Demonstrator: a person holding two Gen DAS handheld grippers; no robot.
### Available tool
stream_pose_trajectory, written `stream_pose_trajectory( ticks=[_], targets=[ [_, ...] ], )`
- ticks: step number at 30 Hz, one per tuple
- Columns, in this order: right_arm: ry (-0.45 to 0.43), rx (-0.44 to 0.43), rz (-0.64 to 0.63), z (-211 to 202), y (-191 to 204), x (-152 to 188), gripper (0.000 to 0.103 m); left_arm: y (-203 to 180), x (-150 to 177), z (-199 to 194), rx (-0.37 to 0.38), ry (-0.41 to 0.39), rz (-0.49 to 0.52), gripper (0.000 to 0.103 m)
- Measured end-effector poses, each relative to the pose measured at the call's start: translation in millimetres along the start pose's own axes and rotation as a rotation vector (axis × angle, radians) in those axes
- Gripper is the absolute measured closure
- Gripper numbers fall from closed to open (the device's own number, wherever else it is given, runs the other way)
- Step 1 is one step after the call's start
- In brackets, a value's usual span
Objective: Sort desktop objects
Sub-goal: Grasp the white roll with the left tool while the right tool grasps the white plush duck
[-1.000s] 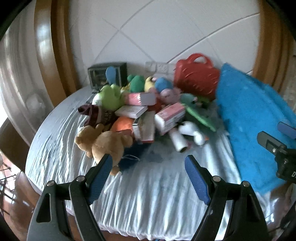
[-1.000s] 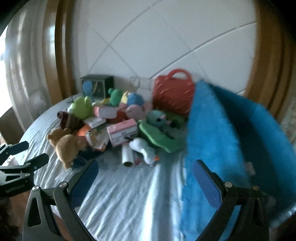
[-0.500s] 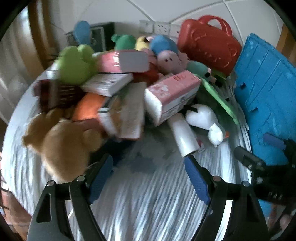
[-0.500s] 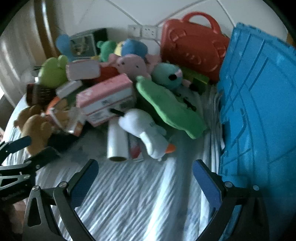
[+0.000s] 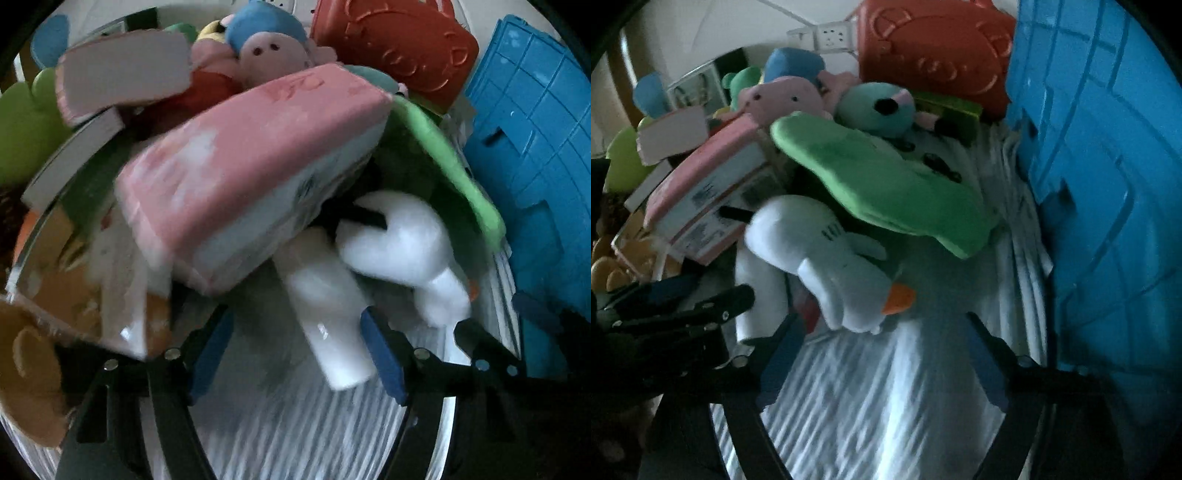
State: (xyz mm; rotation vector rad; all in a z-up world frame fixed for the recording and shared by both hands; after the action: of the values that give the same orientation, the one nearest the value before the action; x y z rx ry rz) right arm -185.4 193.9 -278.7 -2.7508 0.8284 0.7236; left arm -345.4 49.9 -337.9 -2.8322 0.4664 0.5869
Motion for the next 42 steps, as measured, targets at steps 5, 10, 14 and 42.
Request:
stream_pose_trajectory(
  ticks=[5, 10, 14, 42],
  targets=[
    [0.016, 0.012, 0.037, 11, -9, -7, 0.025, -15, -11, 29, 0.039, 0.05, 0.009, 0.032],
    [0.023, -0.032, 0.033, 21, -6, -10, 0.025, -13, -3, 26, 0.029, 0.063, 0.041, 0.054],
    [0.019, -0.068, 0.011, 31, 8, -14, 0.025, -1, 12, 12, -0.007, 0.077, 0.071, 0.059],
    [0.019, -0.08, -0.026, -35, 46, 49, 0.051, 11, 49, -112, -0.053, -0.078, 0.154, 0.059]
  ],
)
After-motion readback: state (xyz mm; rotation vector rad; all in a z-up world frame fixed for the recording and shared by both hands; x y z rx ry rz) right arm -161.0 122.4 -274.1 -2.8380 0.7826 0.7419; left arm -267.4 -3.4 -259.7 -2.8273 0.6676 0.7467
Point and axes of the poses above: each gripper's, at about its wrist camera, not at the fingertips, and z roughly the way its jaws point, y to its left, x to its underside, the point moved 2 cm from there along z, roughly the way its jaws point, and after that the axes turned 4 degrees about -x, right-handed, at the moved point
